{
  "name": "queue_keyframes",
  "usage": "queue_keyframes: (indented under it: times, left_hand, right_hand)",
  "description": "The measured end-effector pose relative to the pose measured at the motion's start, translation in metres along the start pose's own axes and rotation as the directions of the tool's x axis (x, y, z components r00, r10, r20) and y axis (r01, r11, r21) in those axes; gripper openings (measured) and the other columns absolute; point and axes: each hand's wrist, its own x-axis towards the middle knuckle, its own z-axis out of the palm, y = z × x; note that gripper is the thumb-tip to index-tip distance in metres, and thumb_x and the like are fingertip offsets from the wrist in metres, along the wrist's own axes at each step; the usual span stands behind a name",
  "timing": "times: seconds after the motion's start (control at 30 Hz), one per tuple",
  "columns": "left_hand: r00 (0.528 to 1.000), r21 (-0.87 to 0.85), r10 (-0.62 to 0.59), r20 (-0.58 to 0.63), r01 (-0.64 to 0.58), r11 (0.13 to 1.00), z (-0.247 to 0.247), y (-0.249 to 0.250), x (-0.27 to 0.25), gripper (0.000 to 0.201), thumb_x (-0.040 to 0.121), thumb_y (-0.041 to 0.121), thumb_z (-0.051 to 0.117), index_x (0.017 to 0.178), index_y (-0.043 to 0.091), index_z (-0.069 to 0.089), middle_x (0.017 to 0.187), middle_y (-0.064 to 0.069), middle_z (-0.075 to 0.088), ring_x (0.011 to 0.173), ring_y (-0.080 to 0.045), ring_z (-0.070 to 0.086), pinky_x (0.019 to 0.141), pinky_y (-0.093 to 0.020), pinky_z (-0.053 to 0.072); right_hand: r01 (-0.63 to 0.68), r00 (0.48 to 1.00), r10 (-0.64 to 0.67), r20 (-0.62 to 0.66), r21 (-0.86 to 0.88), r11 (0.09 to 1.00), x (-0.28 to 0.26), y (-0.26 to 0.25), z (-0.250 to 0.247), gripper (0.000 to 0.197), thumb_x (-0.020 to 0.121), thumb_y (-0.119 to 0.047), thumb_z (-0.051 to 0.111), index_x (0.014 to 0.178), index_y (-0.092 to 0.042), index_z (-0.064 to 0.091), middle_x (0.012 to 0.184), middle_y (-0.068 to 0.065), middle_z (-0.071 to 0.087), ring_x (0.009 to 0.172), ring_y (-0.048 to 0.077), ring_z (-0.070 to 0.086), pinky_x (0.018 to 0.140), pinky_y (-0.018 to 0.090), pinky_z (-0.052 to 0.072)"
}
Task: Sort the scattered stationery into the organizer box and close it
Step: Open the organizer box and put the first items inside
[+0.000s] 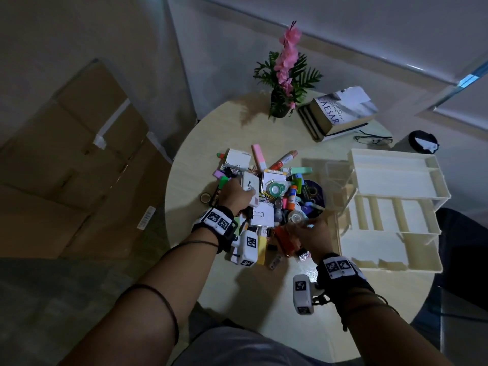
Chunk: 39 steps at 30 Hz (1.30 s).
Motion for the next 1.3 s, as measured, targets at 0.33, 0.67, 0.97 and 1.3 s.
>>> queue_keyframes:
  times: [0.33,0.67,0.97,1.3]
  left_hand:
    - [0.972,-0.119,0.195,0.131,-0.18,0.976,-0.017,0.001,-0.056,0.035,0.091,0.05,0.064,0.108,0.02,0.071,0.111,-0.011,0.074,0.1,-0.026,0.072,0.093,-0.05,0.059]
    - [0.99,-0.226,0.113,0.08,-0.093,0.97,0.005,-0.025,-0.113,0.012,0.104,0.023,0.062,0.112,0.02,0.07,0.106,0.005,0.077,0.096,-0.011,0.075,0.082,-0.035,0.06]
    - [0.963,-0.359,0.218,0.158,-0.149,0.921,0.063,0.009,-0.167,0.018,0.102,0.011,0.065,0.117,0.018,0.07,0.118,0.0,0.077,0.107,-0.016,0.074,0.09,-0.036,0.061]
    - [0.901,-0.308,0.304,0.309,-0.208,0.928,0.187,0.065,-0.199,0.032,0.1,0.013,0.068,0.132,0.011,0.067,0.124,-0.001,0.075,0.112,-0.015,0.072,0.093,-0.036,0.06]
  right_hand:
    - [0.043,0.996,-0.041,0.077,-0.025,0.999,-0.001,-0.01,0.0,0.033,0.078,-0.042,0.08,0.085,-0.013,0.067,0.076,-0.002,0.072,0.069,0.014,0.068,0.053,0.024,0.046]
    - [0.182,0.974,-0.178,0.141,-0.013,0.983,-0.012,-0.019,-0.018,0.04,0.082,-0.052,0.071,0.077,-0.013,0.063,0.066,-0.002,0.064,0.063,0.017,0.062,0.057,0.035,0.049]
    - [0.189,0.909,-0.327,0.26,0.441,0.877,-0.058,0.011,-0.124,0.017,0.104,-0.026,0.05,0.119,-0.017,0.053,0.096,0.011,0.072,0.077,0.027,0.068,0.061,0.041,0.055]
    - [0.043,0.911,-0.214,0.353,0.434,0.9,-0.036,0.068,-0.216,0.023,0.086,-0.022,0.082,0.092,-0.011,0.063,0.07,0.005,0.059,0.053,0.013,0.046,0.045,0.023,0.033]
